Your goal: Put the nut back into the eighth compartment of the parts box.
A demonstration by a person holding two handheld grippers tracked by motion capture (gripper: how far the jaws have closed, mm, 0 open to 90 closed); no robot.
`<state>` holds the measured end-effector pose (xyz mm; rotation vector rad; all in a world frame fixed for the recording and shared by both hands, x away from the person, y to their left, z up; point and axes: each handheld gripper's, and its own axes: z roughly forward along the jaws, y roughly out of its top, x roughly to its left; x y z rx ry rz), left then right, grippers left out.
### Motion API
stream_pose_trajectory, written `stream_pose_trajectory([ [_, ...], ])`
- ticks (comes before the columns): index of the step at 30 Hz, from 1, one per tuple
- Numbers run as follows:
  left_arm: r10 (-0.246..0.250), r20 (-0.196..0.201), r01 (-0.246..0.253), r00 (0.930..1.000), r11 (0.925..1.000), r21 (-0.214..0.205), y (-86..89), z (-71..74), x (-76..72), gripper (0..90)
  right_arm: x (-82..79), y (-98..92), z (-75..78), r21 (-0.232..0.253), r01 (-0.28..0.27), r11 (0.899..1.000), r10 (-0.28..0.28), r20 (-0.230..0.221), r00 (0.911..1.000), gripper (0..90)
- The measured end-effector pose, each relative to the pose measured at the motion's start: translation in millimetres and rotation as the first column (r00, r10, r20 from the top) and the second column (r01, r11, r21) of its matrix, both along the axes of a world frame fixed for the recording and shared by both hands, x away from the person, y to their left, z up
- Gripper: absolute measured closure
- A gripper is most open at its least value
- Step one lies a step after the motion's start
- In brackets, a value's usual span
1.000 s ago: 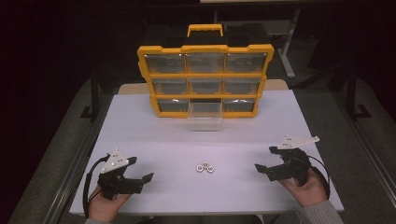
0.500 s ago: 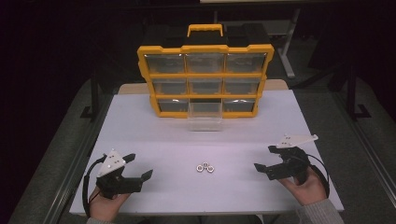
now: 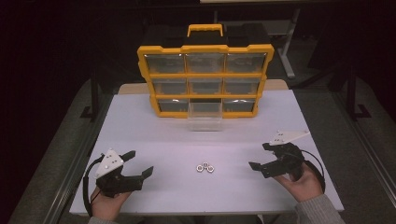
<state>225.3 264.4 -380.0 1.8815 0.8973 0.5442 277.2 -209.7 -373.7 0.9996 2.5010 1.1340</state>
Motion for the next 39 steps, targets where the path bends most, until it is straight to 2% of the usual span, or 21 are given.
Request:
stream_pose_trajectory([
  [1,0.001,-0.003,-0.001,1.0,0.9999,0.014,0.3,0.4,0.8,16.4,1.9,3.6,3.0,-0.003,-0.009,1.0,0.009,-0.002,1.0,14.1],
  [3,-0.002,-0.005,0.002,1.0,0.9999,0.013,0.4,0.5,1.2,16.3,2.7,4.9,3.9,-0.003,-0.017,1.0,0.017,0.0,0.9999,14.3],
  [11,0.006,-0.003,-0.006,1.0,0.9999,-0.011,2.4,0.4,2.6,15.9,12.1,27.6,9.0,-0.03,-0.066,0.997,0.065,-0.015,0.9977,15.6],
  [14,0.017,-0.017,-0.018,0.9997,0.9998,-0.013,3.2,-0.3,4.4,14.9,16.2,38.1,10.8,-0.039,-0.091,0.995,0.09,-0.022,0.9957,16.7],
  [15,0.014,-0.017,-0.014,0.9998,0.9999,0.0,4.1,-0.3,4.8,14.9,19.6,45.9,12.3,-0.044,-0.108,0.993,0.107,-0.028,0.9939,16.9],
  [18,0.016,-0.015,-0.016,0.9998,0.9998,-0.01,2.9,-0.3,4.2,15.0,22.5,53.0,13.2,-0.05,-0.122,0.991,0.12,-0.032,0.9922,17.6],
  [22,0.014,-0.011,-0.014,0.9998,0.9999,0.007,2.0,-0.7,3.7,15.0,27.6,66.0,12.7,-0.063,-0.145,0.987,0.142,-0.054,0.9884,19.1],
  [27,0.011,-0.006,-0.01,0.9999,0.9998,0.019,1.8,-0.9,4.6,15.0,35.7,87.0,7.7,-0.089,-0.198,0.976,0.191,-0.082,0.9782,24.0],
  [29,0.014,-0.003,-0.014,0.9999,0.9998,0.011,1.0,-1.3,4.4,15.0,39.4,94.3,3.8,-0.106,-0.205,0.973,0.194,-0.103,0.9754,26.7],
  [31,0.013,-0.004,-0.013,0.9999,0.9999,0.011,1.1,-1.1,4.3,15.0,43.3,100.7,-1.2,-0.106,-0.228,0.968,0.215,-0.126,0.9685,28.9],
  [34,0.013,-0.004,-0.013,0.9999,0.9999,0.01,1.3,-1.0,4.0,15.0,47.0,106.8,-7.0,-0.117,-0.242,0.963,0.226,-0.135,0.9649,31.1],
  [35,0.012,-0.005,-0.012,0.9999,0.9999,0.01,1.4,-0.9,3.8,15.0,49.5,113.9,-13.2,-0.124,-0.262,0.957,0.241,-0.163,0.9567,33.8],
  [36,0.012,-0.004,-0.012,0.9999,0.9999,0.005,1.0,-1.2,3.6,15.0,49.5,113.9,-13.2,-0.124,-0.262,0.957,0.241,-0.163,0.9567,33.8],
  [37,0.01,-0.001,-0.01,1.0,0.9999,0.012,1.0,-1.4,3.2,15.0,51.4,119.6,-18.8,-0.142,-0.283,0.948,0.257,-0.175,0.9502,36.4],
  [39,0.007,0.002,-0.007,1.0,0.9998,0.019,1.2,-1.4,2.1,15.0,51.8,126.9,-24.1,-0.158,-0.296,0.942,0.263,-0.2,0.9439,40.1],
])
